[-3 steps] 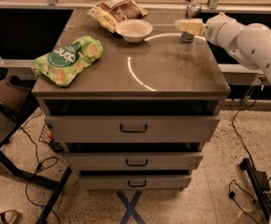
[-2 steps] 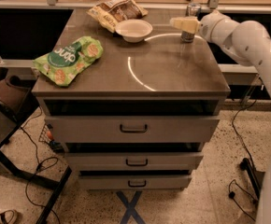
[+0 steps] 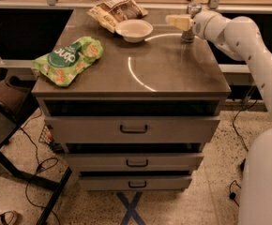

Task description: Move redbull can near green rice chip bag

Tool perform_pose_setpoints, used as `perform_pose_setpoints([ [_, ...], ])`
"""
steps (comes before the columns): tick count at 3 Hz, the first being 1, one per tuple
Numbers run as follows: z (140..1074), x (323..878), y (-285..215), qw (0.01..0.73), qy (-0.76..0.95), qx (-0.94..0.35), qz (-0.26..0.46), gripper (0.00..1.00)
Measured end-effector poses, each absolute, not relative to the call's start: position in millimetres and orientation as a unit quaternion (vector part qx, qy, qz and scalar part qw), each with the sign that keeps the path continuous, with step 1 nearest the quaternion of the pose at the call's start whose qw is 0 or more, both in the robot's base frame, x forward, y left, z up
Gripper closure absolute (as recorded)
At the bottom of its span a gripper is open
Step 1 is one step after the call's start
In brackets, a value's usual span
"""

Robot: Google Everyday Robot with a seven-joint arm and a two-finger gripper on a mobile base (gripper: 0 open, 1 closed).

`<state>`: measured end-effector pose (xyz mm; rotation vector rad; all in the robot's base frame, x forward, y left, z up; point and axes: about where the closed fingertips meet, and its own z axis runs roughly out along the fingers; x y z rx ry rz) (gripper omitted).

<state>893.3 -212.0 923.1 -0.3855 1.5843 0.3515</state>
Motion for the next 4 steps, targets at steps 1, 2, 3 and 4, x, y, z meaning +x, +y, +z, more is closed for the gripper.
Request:
perform_pose_setpoints([
  [1, 922.4, 894.3, -208.3, 0.671, 0.703, -0.172, 0.158, 0.49],
  [2, 921.5, 894.9, -205.8, 0.671, 0.703, -0.173, 0.159, 0.72],
  [3, 920.5, 895.6, -202.8, 0.67, 0.703, -0.174, 0.161, 0.95],
  [4, 919.7, 896.1, -200.5, 0.67, 0.703, -0.175, 0.162, 1.0],
])
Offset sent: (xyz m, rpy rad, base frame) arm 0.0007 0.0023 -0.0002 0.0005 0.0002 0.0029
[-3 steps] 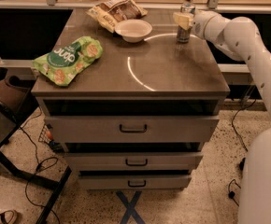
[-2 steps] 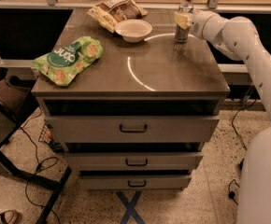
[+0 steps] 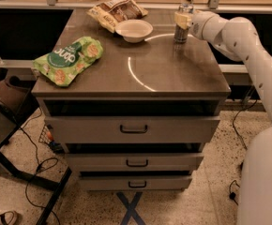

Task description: Move redbull can near green rice chip bag

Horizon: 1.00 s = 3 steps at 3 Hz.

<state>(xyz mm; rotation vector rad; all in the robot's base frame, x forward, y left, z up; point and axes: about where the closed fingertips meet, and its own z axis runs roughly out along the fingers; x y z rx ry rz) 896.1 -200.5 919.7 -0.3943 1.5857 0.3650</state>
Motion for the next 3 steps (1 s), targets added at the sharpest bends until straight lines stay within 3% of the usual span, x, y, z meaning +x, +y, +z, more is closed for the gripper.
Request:
perform_pose_setpoints([
  [3, 960, 882, -191, 0.671, 0.692, -0.189, 0.185, 1.0],
])
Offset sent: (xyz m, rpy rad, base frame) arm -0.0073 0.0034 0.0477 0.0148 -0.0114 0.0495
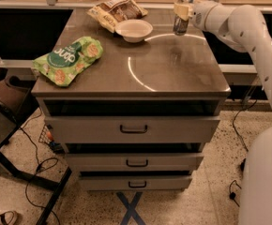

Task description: Move redbull can near green rice chip bag

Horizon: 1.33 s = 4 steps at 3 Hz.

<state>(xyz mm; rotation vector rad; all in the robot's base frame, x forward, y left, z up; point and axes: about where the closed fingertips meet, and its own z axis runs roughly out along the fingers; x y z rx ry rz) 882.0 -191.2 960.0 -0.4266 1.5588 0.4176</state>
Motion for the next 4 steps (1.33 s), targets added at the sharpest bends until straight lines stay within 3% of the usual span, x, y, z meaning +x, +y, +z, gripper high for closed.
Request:
perform_pose_setpoints([
  [4, 974, 763, -149, 0.667, 0.664, -0.247, 0.23, 1.0],
])
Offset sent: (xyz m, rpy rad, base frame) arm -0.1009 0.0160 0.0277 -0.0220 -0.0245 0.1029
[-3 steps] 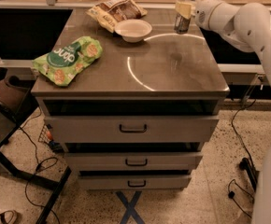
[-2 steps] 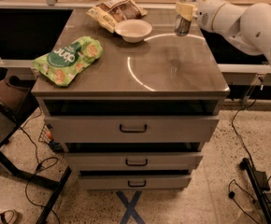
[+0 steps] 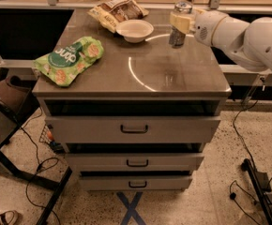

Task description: Move redbull can near green rice chip bag

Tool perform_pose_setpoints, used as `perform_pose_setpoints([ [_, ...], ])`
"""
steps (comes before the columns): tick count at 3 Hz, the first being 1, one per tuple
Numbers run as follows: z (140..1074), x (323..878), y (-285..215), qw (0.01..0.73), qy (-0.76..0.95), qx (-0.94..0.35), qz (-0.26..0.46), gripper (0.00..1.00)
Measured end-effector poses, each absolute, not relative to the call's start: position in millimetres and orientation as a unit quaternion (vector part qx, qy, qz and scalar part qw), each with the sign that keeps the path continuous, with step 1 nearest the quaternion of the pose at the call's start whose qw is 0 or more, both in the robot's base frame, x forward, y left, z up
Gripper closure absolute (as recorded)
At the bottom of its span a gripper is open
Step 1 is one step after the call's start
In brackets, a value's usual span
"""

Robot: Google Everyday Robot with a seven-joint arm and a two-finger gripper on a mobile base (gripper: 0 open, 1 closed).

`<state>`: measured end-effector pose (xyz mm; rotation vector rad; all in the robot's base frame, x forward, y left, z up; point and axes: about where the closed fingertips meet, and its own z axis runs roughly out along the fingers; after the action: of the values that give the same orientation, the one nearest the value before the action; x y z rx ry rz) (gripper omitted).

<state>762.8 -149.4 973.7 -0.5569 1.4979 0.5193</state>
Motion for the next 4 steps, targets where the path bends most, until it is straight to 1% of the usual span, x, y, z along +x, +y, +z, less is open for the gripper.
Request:
perform_pose_setpoints([
  [1, 968, 742, -127, 0.665, 0.65, -0.264, 0.258, 1.0],
  [2, 957, 726, -94, 0.647, 0.642, -0.291, 0.29, 1.0],
  [3, 947, 706, -47, 0.623, 0.636, -0.329, 0.316, 1.0],
  [4, 938, 691, -15, 0.612, 0.629, -0.347, 0.33, 1.0],
])
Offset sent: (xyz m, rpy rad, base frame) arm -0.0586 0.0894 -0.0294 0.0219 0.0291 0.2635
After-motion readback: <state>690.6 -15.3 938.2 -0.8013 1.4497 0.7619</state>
